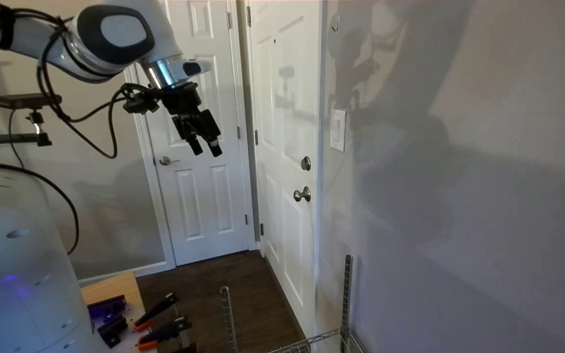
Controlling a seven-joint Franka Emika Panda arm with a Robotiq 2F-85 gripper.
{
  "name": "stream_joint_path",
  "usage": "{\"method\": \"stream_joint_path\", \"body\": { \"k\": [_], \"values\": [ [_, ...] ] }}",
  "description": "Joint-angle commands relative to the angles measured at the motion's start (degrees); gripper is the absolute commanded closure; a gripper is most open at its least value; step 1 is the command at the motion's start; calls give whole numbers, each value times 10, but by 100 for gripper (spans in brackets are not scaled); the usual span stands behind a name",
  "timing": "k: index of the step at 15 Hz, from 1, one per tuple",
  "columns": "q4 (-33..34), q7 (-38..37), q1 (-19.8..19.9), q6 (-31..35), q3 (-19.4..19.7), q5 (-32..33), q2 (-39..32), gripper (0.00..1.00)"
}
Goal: Turn on the light
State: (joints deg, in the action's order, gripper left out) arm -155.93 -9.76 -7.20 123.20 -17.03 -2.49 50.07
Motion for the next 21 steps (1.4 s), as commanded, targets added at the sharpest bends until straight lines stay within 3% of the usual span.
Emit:
{"method": "stream_joint_path", "body": {
  "k": [1, 4, 8, 15, 19, 21],
  "values": [
    [-17, -48, 19, 136, -54, 52, -60, 0],
    [4, -89, 64, 203, -83, 102, -116, 0],
    [49, -141, 137, 233, -100, 168, -172, 0],
    [158, -268, 210, 231, -123, 268, -262, 0],
    [225, -386, 241, 212, -144, 384, -317, 0],
    [256, -450, 238, 194, -138, 449, -348, 0]
  ]
}}
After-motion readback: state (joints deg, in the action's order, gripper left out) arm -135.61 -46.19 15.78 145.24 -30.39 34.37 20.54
